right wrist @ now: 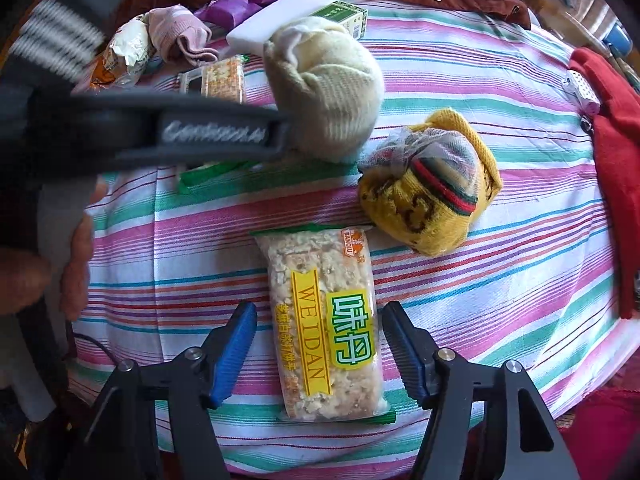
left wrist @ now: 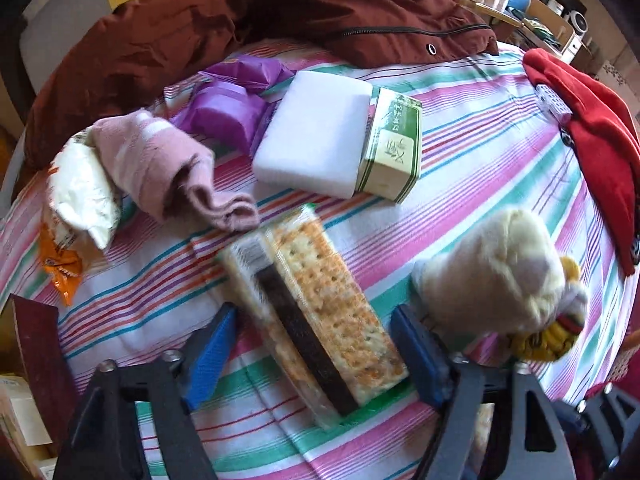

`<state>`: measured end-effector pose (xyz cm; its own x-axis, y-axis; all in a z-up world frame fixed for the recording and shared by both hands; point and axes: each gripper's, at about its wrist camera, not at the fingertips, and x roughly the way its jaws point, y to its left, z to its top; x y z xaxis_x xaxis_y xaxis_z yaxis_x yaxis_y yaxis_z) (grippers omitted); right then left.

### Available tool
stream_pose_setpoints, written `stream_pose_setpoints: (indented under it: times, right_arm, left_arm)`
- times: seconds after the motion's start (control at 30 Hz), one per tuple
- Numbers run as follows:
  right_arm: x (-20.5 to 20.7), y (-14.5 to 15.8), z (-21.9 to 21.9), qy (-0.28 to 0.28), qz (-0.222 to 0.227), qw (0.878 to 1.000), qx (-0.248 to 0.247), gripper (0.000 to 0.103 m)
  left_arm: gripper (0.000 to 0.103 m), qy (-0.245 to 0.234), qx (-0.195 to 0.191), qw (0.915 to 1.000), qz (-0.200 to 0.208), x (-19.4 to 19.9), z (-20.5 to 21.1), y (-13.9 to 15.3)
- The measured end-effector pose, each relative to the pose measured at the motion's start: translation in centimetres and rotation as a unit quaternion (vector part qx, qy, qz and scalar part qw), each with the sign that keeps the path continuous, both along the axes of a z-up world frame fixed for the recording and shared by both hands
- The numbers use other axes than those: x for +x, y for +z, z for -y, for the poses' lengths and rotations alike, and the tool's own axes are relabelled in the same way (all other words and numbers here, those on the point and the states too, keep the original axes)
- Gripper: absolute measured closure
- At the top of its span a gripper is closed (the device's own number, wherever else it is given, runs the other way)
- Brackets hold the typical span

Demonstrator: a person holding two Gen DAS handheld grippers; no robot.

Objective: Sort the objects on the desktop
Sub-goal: 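Grasp the cracker pack with the left gripper while the right gripper grasps the WEIDAN bag, then carry the cracker pack and WEIDAN bag into the gold tray and release both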

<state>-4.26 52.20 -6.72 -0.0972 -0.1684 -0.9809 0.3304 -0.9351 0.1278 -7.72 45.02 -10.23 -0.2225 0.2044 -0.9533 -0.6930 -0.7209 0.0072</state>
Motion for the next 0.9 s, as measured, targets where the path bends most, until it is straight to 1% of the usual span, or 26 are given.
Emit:
stream_pose_setpoints:
  times: [0.03,0.13,0.2,0.23,0.37,0.47,0.53,0.63,0.8,0.9]
  right_arm:
    - [0.1,0.1,-0.1,-0.001,0.0,1.0,0.001,0.037]
    - [0.7,0.6,-0.4,-0.002,-0.003,1.0,0.004,0.04]
    - [1.1,1.0,-0.6,-0.003,-0.007,1.0,0.004,0.05]
    - [1.3,1.3,-0.8,-0.002,-0.01,1.0,0.003,0.053]
    - [2.1,2.1,-1.2,-0.004,-0.013,1.0,0.001,0.054]
    - [2.7,2.7,-1.6,-0.005,-0.015,1.0,-0.006,0.055]
    - [3.2,3.3,-1.8,-0.007,-0.02,1.0,-0.012,0.055]
    - [4.0,4.4,-2.1,-0.009,-0.029,0.999,-0.027,0.055]
    - [5.5,6.3,-2.7,-0.008,-0.05,0.998,-0.048,0.055]
    - [6.5,7.6,-2.5,0.002,-0.07,0.996,-0.057,0.055]
  left_arm:
    - [0.042,0.001,0.004,1.0,-0.004,0.0,0.4,0.1]
    - [0.053,0.006,0.031,0.9995,-0.005,-0.2,2.2,0.5]
    - [0.054,0.01,0.04,0.9991,-0.001,-0.2,3.2,0.5]
    - [0.054,0.01,0.045,0.999,0.0,0.0,3.8,0.6]
    - [0.054,0.017,0.059,0.9981,0.005,1.2,4.9,0.9]
    - [0.054,0.021,0.077,0.9967,0.013,2.1,6.2,1.8]
    - [0.054,0.022,0.09,0.9957,0.011,2.7,7.2,2.7]
    - [0.054,0.015,0.104,0.9944,0.001,4.2,8.5,4.3]
    - [0.054,0.013,0.141,0.9895,-0.029,6.3,11.3,7.7]
    - [0.054,0.019,0.152,0.9873,-0.042,6.8,13.2,8.6]
